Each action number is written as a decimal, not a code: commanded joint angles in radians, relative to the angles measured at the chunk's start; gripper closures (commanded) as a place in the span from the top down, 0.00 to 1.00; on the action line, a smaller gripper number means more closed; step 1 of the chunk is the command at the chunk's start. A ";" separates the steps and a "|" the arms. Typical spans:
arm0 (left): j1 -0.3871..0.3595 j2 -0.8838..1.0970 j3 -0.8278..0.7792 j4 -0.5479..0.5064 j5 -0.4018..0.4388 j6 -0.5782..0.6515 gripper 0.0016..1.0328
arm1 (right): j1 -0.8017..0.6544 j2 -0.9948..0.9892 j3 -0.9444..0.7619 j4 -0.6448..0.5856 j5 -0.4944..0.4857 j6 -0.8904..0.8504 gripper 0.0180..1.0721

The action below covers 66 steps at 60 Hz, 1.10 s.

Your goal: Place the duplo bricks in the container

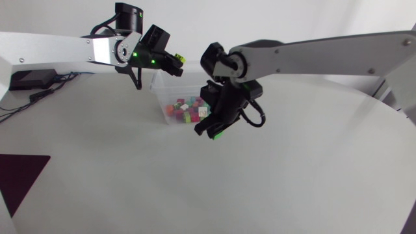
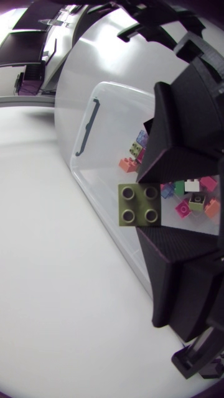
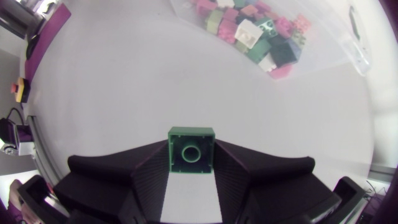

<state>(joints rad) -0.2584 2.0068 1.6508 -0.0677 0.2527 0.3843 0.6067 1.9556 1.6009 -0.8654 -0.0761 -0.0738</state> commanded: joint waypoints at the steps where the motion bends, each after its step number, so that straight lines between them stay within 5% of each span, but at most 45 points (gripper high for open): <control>1: -0.007 0.055 0.066 0.017 -0.001 -0.032 0.42 | -0.035 -0.043 0.021 -0.021 -0.008 0.016 0.35; 5: -0.007 0.076 0.090 0.016 -0.015 -0.042 0.75 | -0.059 -0.073 0.048 -0.026 -0.010 0.014 0.35; 6: -0.007 0.081 0.098 0.016 -0.021 -0.045 0.91 | -0.064 -0.080 0.053 -0.026 -0.011 0.012 0.35; 8: -0.007 0.081 0.099 0.019 -0.024 -0.047 0.97 | -0.073 -0.092 0.065 -0.026 -0.019 0.011 0.35; 38: -0.008 -0.172 -0.138 0.020 -0.109 -0.025 0.96 | -0.117 -0.046 0.310 0.117 -0.016 0.008 0.35; 66: 0.085 -0.399 -0.404 0.075 -0.102 -0.030 0.96 | -0.120 0.149 0.468 0.259 -0.001 0.009 0.35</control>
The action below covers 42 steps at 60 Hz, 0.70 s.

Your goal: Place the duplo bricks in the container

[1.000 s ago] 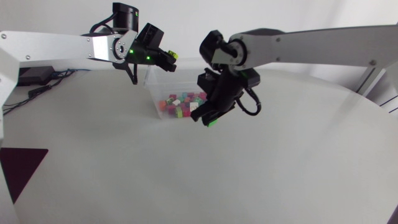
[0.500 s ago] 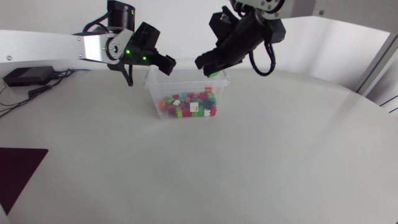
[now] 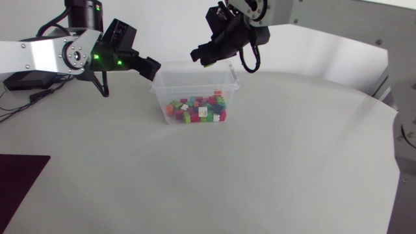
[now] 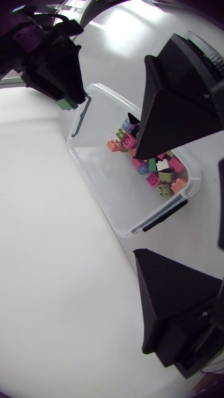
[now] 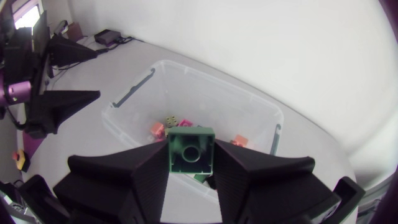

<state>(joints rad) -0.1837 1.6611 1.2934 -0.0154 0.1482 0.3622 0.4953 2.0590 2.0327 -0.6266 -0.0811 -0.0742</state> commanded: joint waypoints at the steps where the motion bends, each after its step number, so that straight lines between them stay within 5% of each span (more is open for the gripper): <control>1: 0.012 -0.060 -0.052 0.025 0.004 -0.008 0.96 | -0.009 0.052 0.038 0.028 0.004 0.010 0.35; 24: 0.009 -0.185 -0.189 0.069 0.004 -0.006 0.96 | -0.017 0.190 0.158 0.039 -0.003 0.008 0.35; 29: 0.010 -0.205 -0.213 0.083 0.004 -0.006 0.96 | -0.017 0.230 0.187 0.042 -0.005 0.001 0.48; 42: 0.032 -0.288 -0.275 0.094 0.004 -0.005 0.96 | -0.017 0.328 0.330 0.025 -0.003 -0.010 0.53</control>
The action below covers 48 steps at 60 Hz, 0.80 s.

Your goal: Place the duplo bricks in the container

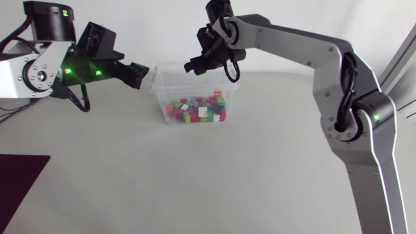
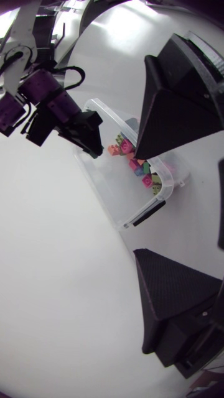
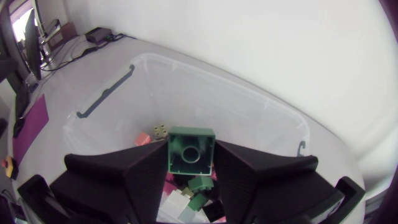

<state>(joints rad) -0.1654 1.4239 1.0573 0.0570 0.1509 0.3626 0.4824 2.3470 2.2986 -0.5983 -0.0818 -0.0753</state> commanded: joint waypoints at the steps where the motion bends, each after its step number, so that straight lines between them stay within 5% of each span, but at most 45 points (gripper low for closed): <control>1: 0.014 -0.052 -0.040 0.021 0.001 -0.005 0.96 | -0.004 0.041 0.071 -0.006 -0.003 -0.007 0.60; 7: 0.040 -0.105 -0.080 0.035 0.001 -0.011 0.96 | 0.001 0.012 0.059 -0.021 0.008 -0.007 0.96; 48: 0.115 -0.402 -0.306 0.064 0.003 -0.031 0.96 | -0.048 -0.762 -0.840 0.407 0.304 -0.095 0.96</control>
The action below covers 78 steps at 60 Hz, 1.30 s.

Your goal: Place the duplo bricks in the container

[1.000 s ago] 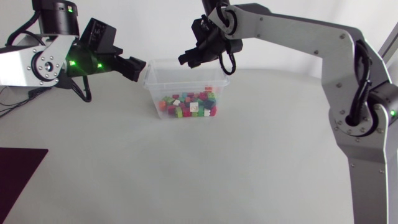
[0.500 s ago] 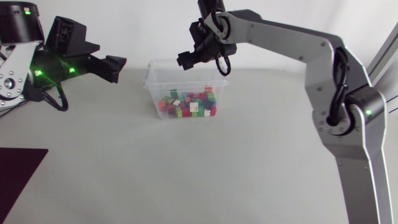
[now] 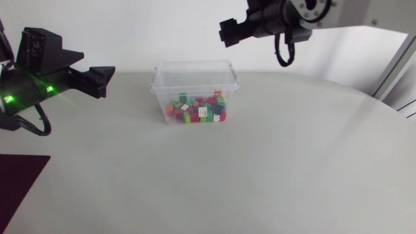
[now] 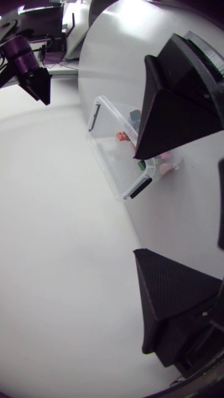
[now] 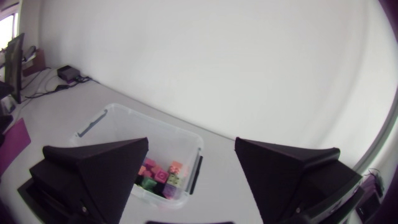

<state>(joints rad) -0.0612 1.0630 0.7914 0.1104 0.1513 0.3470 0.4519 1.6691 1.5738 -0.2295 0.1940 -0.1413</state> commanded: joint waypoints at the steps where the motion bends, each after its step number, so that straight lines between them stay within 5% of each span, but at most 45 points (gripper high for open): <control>1: 0.014 -0.058 -0.052 0.012 0.002 -0.014 0.96 | -0.022 -0.101 -0.132 0.041 0.028 -0.029 0.96; 42: 0.101 -0.483 -0.300 0.015 0.002 -0.042 0.96 | -0.099 -0.710 -0.686 0.151 0.186 -0.112 0.96; 78: 0.166 -0.798 -0.493 0.029 -0.006 -0.136 0.96 | -0.245 -1.229 -1.093 0.182 0.177 -0.172 0.95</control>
<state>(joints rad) 0.0982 0.2939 0.3367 0.1230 0.1505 0.2531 0.2218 0.4858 0.5262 -0.0628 0.3706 -0.2970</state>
